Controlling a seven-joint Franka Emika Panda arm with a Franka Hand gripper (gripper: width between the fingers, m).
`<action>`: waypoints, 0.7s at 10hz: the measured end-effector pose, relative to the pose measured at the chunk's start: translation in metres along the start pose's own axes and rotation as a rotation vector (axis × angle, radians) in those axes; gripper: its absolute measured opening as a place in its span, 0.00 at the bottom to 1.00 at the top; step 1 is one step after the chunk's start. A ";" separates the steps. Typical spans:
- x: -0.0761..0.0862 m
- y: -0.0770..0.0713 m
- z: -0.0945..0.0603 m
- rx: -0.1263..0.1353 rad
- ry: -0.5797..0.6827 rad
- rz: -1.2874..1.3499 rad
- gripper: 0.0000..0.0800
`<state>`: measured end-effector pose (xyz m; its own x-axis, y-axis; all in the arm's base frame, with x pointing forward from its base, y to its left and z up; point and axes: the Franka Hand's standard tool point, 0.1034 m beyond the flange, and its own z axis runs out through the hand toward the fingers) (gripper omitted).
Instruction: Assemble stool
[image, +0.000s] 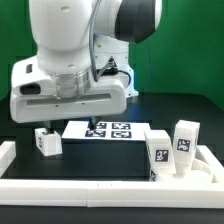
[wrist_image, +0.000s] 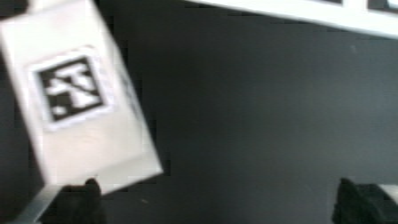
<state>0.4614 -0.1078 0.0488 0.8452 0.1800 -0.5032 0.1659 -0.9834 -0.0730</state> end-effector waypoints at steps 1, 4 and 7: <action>-0.005 0.005 -0.002 -0.014 -0.081 0.011 0.81; -0.005 0.003 -0.003 -0.049 -0.243 0.037 0.81; -0.006 0.005 0.000 -0.050 -0.253 0.039 0.81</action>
Offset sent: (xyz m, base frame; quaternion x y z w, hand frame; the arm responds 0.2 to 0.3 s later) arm 0.0000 0.0000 0.0000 0.0000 -0.1296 0.0000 0.9916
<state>0.4569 -0.1142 0.0512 0.6983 0.1249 -0.7048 0.1665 -0.9860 -0.0097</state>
